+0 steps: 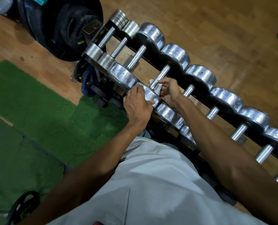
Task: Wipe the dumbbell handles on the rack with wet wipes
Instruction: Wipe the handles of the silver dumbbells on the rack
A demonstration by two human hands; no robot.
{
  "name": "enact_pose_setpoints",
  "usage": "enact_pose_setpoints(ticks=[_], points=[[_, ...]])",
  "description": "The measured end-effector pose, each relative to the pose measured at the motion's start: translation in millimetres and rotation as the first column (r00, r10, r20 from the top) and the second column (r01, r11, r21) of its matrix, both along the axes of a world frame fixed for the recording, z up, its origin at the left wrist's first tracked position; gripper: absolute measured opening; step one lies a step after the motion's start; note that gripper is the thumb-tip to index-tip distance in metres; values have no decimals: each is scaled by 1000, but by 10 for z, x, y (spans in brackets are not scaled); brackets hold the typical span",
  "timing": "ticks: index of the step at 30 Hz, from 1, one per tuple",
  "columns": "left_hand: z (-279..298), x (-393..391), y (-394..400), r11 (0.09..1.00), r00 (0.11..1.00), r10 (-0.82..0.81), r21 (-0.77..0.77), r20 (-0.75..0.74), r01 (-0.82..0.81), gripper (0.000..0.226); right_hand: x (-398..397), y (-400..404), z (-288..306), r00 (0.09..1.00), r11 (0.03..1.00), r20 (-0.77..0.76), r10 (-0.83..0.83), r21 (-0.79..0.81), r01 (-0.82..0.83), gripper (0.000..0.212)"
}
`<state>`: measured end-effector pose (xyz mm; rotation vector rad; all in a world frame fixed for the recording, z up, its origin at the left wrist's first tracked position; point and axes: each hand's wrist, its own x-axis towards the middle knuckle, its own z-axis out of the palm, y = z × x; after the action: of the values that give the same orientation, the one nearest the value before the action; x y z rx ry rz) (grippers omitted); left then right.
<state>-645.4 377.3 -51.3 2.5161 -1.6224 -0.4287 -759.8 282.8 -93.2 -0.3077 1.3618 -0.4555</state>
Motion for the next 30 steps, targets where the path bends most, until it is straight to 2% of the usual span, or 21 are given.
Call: enact_pose_setpoints(ticks=[5,9,10,13,16,17,21,24,26,28,30], points=[[8,-17,28,1000,1000,-11,0,-10,11,55,-64,-26,64,981,988,-112,156,-4,-157,14],[46,-22,21,1000,1000,-4,5,-14,4,53,-58,-73,-7,967,973,-151,207,-73,-220,11],[49,-27,29,1000,1000,-5,10,-20,6,53,-48,-83,-25,970,976,-146,192,-80,-205,6],[38,-50,47,999,1000,-14,37,-6,14,56,-26,-105,-52,986,990,-109,130,-38,-135,12],[39,-89,48,996,999,-36,78,27,34,65,42,-132,-108,996,998,-74,59,-1,-59,34],[36,-111,52,995,999,-40,94,34,37,70,65,-136,-90,997,999,-64,39,5,-39,35],[-6,-161,104,987,995,-67,154,73,55,89,115,-130,-23,1000,999,5,-11,34,11,25],[-21,-205,141,983,993,-71,176,91,54,93,99,-139,67,996,998,62,-58,9,57,12],[-19,-247,147,976,994,-69,212,80,50,100,35,-209,83,983,987,88,-160,17,159,6],[-20,-276,150,968,996,-61,248,68,42,110,-47,-317,68,940,951,141,-310,38,308,16],[-17,-297,166,965,996,-57,262,74,36,112,-92,-382,57,903,918,167,-396,65,391,14]])
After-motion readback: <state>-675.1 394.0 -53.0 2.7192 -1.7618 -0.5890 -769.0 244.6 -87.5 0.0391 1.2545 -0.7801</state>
